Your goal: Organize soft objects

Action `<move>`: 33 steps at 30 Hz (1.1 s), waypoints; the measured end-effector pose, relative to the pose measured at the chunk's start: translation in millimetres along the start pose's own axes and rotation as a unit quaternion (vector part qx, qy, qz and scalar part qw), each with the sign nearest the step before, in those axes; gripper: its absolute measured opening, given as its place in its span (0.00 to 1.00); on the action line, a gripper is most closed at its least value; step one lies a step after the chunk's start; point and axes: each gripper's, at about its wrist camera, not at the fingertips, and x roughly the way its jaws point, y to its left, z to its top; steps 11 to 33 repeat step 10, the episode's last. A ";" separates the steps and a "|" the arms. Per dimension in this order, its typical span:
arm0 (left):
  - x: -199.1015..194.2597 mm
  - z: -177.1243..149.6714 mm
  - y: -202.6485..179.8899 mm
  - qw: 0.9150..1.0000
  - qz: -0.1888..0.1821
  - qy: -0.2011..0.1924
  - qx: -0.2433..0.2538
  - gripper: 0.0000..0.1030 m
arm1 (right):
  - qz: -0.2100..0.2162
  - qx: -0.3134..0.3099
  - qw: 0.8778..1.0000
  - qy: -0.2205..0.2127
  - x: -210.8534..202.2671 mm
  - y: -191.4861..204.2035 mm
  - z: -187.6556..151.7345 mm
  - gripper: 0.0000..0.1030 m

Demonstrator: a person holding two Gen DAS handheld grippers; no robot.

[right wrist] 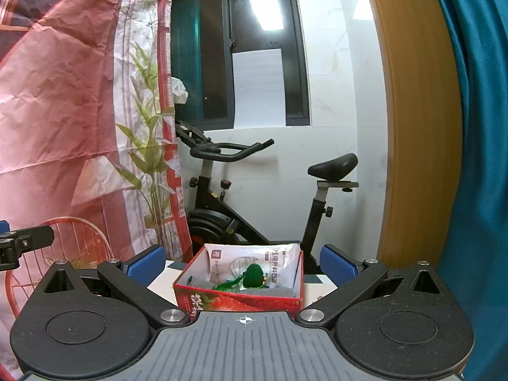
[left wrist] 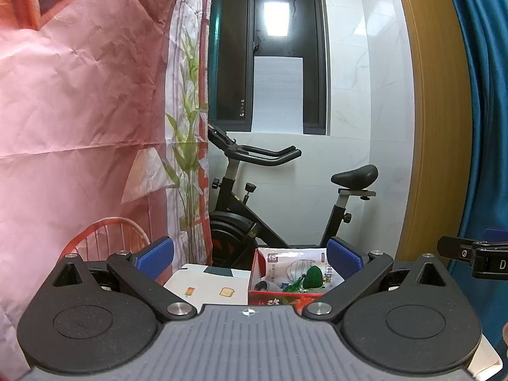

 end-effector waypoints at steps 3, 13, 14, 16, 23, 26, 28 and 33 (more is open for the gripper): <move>-0.1 -0.3 0.0 1.000 0.000 -0.001 -0.001 1.00 | 0.000 0.000 1.000 0.001 0.3 0.3 -0.3 1.00; 0.8 -1.4 0.2 1.000 -0.001 -0.002 -0.002 1.00 | 0.000 0.000 1.000 0.000 0.1 -0.3 0.1 1.00; 0.8 -1.4 0.2 1.000 -0.001 -0.002 -0.002 1.00 | 0.000 0.000 1.000 0.000 0.1 -0.3 0.1 1.00; 0.8 -1.4 0.2 1.000 -0.001 -0.002 -0.002 1.00 | 0.000 0.000 1.000 0.000 0.1 -0.3 0.1 1.00; 0.8 -1.4 0.2 1.000 -0.001 -0.002 -0.002 1.00 | 0.000 0.000 1.000 0.000 0.1 -0.3 0.1 1.00; 0.8 -1.4 0.2 1.000 -0.001 -0.002 -0.002 1.00 | 0.000 0.000 1.000 0.000 0.1 -0.3 0.1 1.00; 0.8 -1.4 0.2 1.000 -0.001 -0.002 -0.002 1.00 | 0.000 0.000 1.000 0.000 0.1 -0.3 0.1 1.00; 0.8 -1.4 0.2 1.000 -0.001 -0.002 -0.002 1.00 | 0.000 0.000 1.000 0.000 0.1 -0.3 0.1 1.00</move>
